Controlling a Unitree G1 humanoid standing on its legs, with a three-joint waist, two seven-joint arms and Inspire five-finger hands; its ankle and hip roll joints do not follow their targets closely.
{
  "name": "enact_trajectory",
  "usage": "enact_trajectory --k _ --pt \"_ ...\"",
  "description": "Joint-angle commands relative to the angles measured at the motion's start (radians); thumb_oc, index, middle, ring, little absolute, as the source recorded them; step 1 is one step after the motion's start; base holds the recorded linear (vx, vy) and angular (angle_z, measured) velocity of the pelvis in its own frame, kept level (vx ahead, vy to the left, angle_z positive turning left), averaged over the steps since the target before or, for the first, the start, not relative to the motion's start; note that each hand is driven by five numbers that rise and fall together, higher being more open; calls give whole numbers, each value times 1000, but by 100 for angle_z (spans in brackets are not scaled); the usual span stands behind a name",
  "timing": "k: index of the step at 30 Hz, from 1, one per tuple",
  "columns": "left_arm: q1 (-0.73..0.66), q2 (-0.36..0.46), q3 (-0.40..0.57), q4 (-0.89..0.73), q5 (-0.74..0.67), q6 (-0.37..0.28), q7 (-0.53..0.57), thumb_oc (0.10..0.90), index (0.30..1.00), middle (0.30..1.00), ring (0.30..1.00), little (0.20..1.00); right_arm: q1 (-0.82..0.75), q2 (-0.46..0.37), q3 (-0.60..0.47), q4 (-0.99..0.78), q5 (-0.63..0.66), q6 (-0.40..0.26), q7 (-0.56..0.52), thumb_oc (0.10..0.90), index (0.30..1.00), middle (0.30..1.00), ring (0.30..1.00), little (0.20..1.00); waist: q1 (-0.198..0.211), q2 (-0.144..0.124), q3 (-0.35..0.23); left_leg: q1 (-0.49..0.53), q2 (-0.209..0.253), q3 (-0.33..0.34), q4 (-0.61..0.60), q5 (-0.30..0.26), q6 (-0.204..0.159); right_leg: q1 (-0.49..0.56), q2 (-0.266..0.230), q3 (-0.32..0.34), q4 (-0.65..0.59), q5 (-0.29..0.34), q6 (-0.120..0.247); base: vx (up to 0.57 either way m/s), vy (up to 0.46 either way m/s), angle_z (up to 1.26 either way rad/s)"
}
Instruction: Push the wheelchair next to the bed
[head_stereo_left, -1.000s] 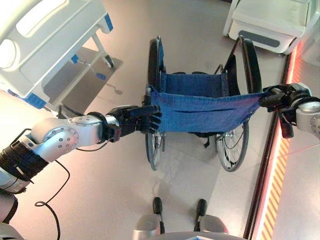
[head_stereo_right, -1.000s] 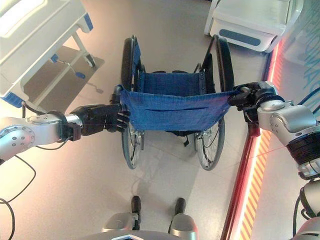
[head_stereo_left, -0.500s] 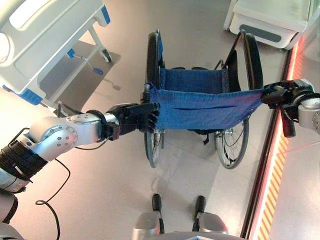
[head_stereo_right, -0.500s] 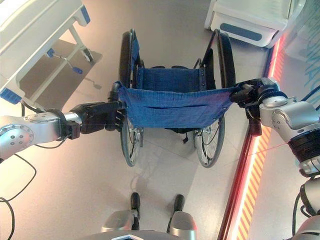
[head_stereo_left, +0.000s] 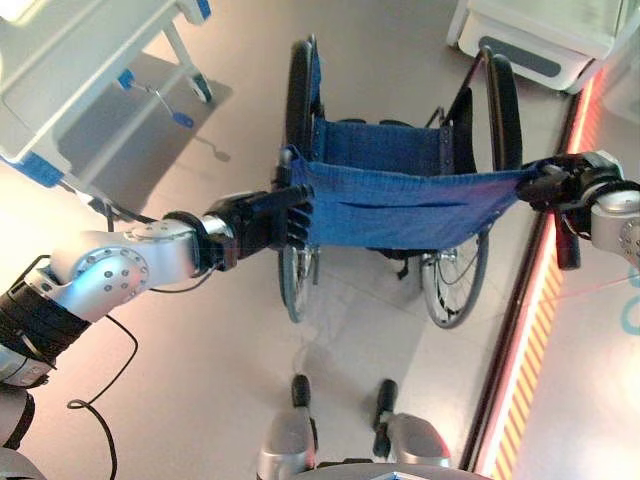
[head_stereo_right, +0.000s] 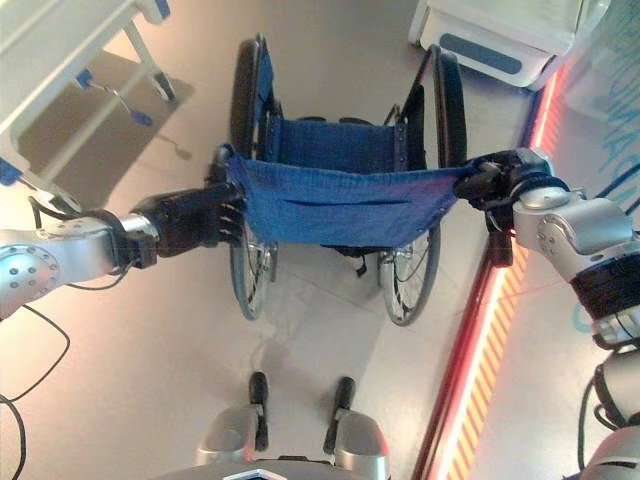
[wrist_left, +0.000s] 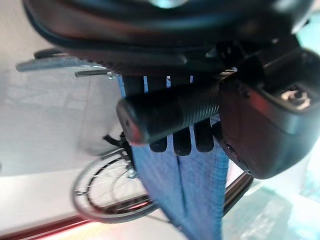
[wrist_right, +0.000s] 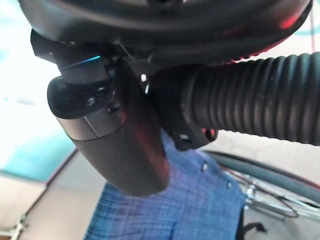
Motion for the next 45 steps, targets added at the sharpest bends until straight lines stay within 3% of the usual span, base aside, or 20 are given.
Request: enact_trajectory --k 1,4,5,7,11,12,16,18,19,21,25,28,29,30,31,34,36,38,44,45 --pt "-19 -59 251 22 -47 -159 34 400 300 300 300 300 -55 -25 23 -150 40 -63 53 400 300 300 300 300 -43 40 -104 -148 -12 -43 174 111 31 80 122 59 -43 28 -51 336 -3 -23" --pt "62 -42 328 30 -54 -129 47 400 300 300 300 300 -69 -13 47 -166 45 -49 53 400 300 300 300 300 17 88 -114 -231 -82 -23 -43 241 4 148 196 120 -50 -9 -57 417 60 -16" --pt "71 -43 336 29 -52 -129 45 400 300 300 300 300 -71 -13 51 -166 46 -49 54 400 300 300 300 300 17 88 -113 -226 -86 -20 -57 246 2 153 194 123 -51 -12 -56 527 112 -9" --pt "141 -32 380 51 -40 -136 17 400 300 300 300 300 -56 -4 53 -156 35 -59 85 400 300 300 300 300 59 125 -124 -251 -108 -46 -253 332 -22 216 231 167 -68 -35 -55 590 174 -41" --pt "197 -32 436 78 -28 -120 -9 400 300 300 300 300 -29 3 41 -170 20 -34 116 400 300 300 300 300 82 139 -143 -229 -118 -75 -356 342 -28 267 234 206 -55 -77 -47 608 243 -105" --pt "202 -34 454 91 -17 -105 -19 400 300 300 300 300 -39 7 42 -165 23 -22 132 400 300 300 300 300 82 133 -166 -191 -122 -57 -365 256 1 269 214 202 -35 -99 -32 317 181 -59" --pt "164 -42 434 133 2 -88 -51 400 300 300 300 300 -27 8 26 -162 34 -3 153 400 300 300 300 300 81 127 -203 -193 -126 -48 -239 211 23 281 205 192 45 -174 -36 511 261 -53" --pt "151 -45 423 148 12 -69 -56 400 300 300 300 300 -15 4 15 -162 31 1 161 400 300 300 300 300 81 117 -221 -187 -149 -37 -194 142 55 277 190 182 113 -175 -21 550 287 -25" --pt "128 -35 402 162 17 -57 -69 400 300 300 300 300 -10 -4 4 -173 53 -3 144 400 300 300 300 300 80 97 -236 -171 -195 -45 -149 84 85 262 162 169 214 -149 10 485 251 -38" --pt "121 -34 397 164 15 -55 -71 400 300 300 300 300 -10 -6 2 -175 62 -4 138 400 300 300 300 300 84 96 -244 -170 -200 -48 -144 77 92 255 164 171 241 -118 21 364 190 -19" --pt "90 -32 373 168 9 -36 -88 400 300 300 300 300 -15 10 8 -176 103 -4 88 400 300 300 300 300 86 69 -276 -113 -258 -47 -156 36 144 155 149 179 464 145 129 385 208 16" --pt "78 -43 357 170 1 -44 -69 400 300 300 300 300 -62 28 41 -164 100 -2 72 400 300 300 300 300 68 85 -268 -77 -266 -59 -164 30 134 86 138 150 392 70 84 317 107 10" --pt "76 -48 353 171 2 -56 -63 400 300 300 300 300 -97 31 54 -157 100 -3 69 400 300 300 300 300 63 93 -260 -72 -269 -69 -153 26 119 64 116 122 274 14 51 248 13 -5" --pt "76 -48 354 173 3 -58 -64 400 300 300 300 300 -104 31 58 -155 102 -3 69 400 300 300 300 300 59 93 -257 -71 -272 -73 -149 22 117 65 112 117 260 6 48 274 -45 -8" --pt "71 -53 348 180 3 -85 -69 400 300 300 300 300 -138 27 67 -145 99 -9 71 400 300 300 300 300 44 97 -238 -63 -275 -90 -125 18 105 30 88 131 119 -3 26 239 -90 -5" --pt "36 -69 316 197 -7 -129 -66 400 300 300 300 300 -172 11 85 -113 74 -43 104 400 300 300 300 300 -8 103 -194 -4 -290 -142 -113 -36 110 -45 26 168 -1 101 57 258 -118 23" --pt "-23 -79 258 198 -47 -158 -46 400 300 300 300 300 -191 -2 92 -104 59 -66 106 400 300 300 300 300 -70 100 -158 88 -286 -182 -117 -122 114 -215 -71 233 -72 273 111 392 -221 87" --pt "-59 -92 223 204 -67 -162 -34 400 300 300 300 300 -199 -4 76 -107 45 -51 110 400 300 300 300 300 -93 109 -141 152 -256 -212 -98 -185 114 -269 -99 247 -113 313 129 569 -275 96" --pt "-53 -105 211 202 -78 -158 -80 400 300 300 300 300 -293 -8 122 -96 52 -9 128 400 300 300 300 300 -85 69 -176 210 -187 -226 -49 -218 100 -234 -82 196 -46 269 139 447 -271 53" --pt "-11 -93 228 163 -62 -158 -115 400 300 300 300 300 -305 -18 137 -91 74 -4 131 400 300 300 300 300 -75 56 -202 226 -143 -228 -4 -149 74 -224 -57 172 -11 245 116 319 -247 71"
